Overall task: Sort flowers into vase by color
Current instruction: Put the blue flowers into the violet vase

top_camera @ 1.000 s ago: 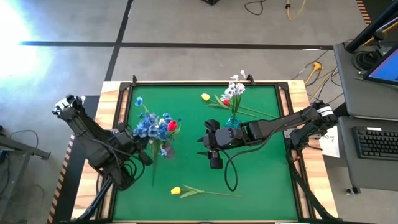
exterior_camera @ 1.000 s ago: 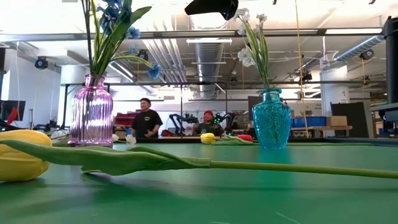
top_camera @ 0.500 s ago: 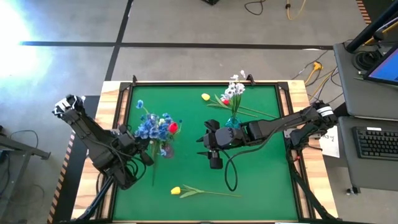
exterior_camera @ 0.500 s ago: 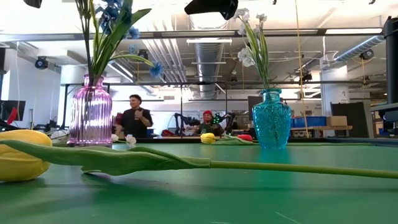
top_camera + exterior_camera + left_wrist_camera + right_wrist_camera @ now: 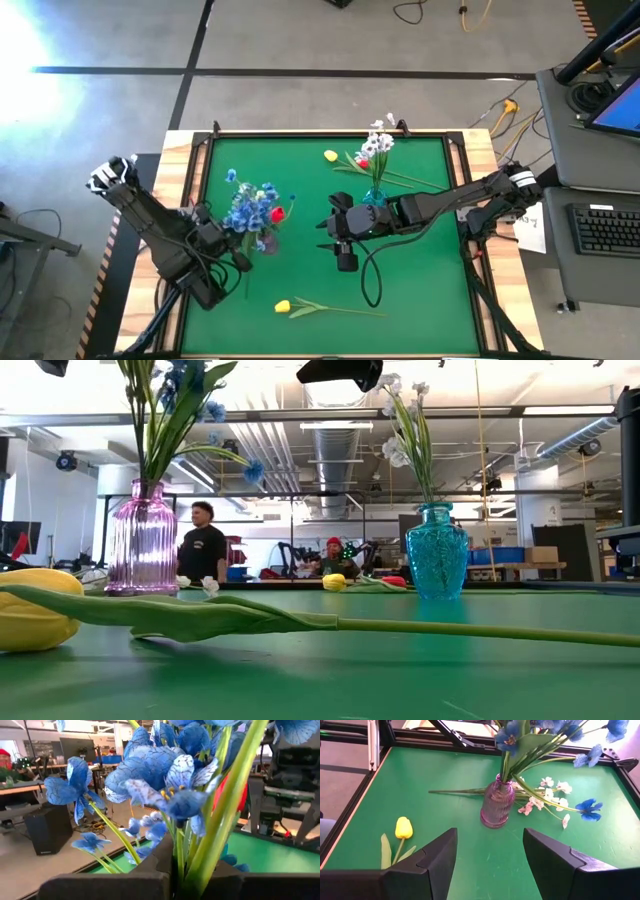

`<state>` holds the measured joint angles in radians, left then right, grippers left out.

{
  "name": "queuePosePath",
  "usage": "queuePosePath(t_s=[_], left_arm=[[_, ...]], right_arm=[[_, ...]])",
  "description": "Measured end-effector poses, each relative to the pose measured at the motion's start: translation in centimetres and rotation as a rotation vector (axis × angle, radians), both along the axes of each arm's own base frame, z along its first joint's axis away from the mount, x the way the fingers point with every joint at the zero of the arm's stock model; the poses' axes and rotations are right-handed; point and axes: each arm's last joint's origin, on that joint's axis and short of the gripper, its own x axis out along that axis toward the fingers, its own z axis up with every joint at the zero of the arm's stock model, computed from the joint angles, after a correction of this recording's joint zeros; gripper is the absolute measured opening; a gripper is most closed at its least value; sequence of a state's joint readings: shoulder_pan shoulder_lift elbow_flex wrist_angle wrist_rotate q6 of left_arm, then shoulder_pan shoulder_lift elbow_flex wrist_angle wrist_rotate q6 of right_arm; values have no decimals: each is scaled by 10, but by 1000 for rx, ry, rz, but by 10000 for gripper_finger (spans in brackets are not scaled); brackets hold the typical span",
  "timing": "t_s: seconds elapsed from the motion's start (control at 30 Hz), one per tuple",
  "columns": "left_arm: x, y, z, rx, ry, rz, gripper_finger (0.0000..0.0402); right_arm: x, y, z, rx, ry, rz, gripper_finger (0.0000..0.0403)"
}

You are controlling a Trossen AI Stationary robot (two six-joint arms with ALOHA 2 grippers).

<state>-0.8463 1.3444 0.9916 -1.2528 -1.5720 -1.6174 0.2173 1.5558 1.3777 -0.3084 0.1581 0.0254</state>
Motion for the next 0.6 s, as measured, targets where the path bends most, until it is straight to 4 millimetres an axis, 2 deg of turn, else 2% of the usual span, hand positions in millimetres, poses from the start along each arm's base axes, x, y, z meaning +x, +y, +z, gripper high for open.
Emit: queuePosePath(t_s=[0.6], left_arm=[[15, -10, -25, 21, 46, 22, 1]], right_arm=[[0, 0, 0, 1, 0, 0, 219]])
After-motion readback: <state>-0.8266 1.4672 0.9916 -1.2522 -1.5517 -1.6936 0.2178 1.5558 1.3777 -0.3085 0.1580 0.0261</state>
